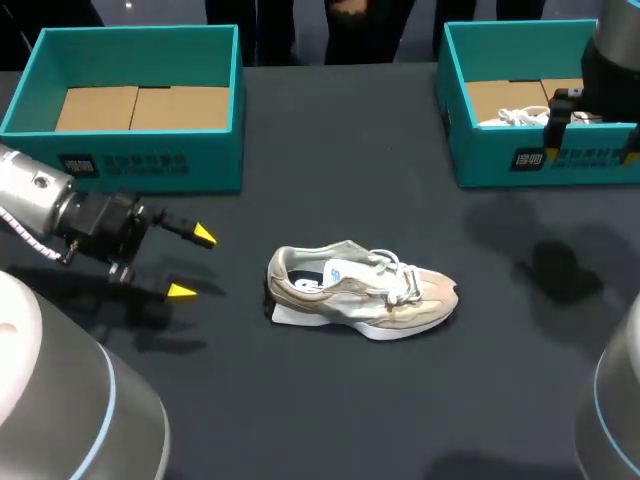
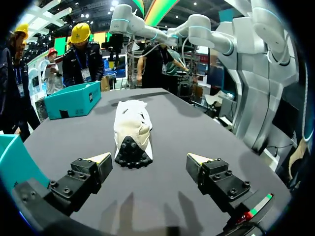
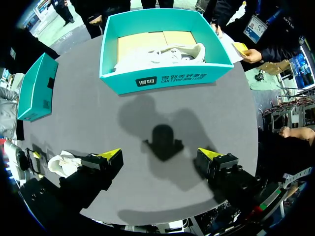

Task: Take the shoe out of the shoebox, open the shoe tongue, remove and reinsert the insole, then place the shoe into the shoebox

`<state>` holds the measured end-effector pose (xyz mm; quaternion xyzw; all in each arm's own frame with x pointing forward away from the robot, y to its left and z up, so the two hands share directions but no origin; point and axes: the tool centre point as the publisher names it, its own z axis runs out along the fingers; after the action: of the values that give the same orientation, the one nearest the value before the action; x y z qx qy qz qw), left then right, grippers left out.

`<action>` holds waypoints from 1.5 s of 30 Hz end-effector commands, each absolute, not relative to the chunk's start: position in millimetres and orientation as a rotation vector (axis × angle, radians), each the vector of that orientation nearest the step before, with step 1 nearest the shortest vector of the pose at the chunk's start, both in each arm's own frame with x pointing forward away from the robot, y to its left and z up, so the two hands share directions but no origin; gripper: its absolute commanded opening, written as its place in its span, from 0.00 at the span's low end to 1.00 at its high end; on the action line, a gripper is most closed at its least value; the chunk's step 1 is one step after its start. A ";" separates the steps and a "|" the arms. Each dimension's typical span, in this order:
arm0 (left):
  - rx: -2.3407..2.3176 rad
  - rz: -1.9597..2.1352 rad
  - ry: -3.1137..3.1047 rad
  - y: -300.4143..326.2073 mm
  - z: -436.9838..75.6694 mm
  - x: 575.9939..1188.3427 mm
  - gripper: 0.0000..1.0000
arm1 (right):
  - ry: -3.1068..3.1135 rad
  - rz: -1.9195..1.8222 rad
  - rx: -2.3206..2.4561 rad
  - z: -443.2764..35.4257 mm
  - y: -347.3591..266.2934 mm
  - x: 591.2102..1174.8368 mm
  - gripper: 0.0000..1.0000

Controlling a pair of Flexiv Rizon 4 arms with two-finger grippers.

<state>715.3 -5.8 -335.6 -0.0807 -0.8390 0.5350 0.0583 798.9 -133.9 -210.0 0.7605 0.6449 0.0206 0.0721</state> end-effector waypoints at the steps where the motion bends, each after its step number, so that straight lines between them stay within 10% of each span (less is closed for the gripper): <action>1: -0.208 1.653 -2.580 -6.1 -337.0 711.2 1.00 | 1.938 0.062 2.285 -210.5 -133.8 799.0 1.00; 45: 0.087 1.799 -2.443 -72.6 -407.0 744.1 1.00 | 1.938 0.062 2.285 -210.5 -133.8 799.0 1.00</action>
<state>737.6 -63.2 -402.9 0.0328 -0.8034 0.5928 0.0455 798.9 -133.9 -210.0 0.7605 0.6449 0.0206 0.0721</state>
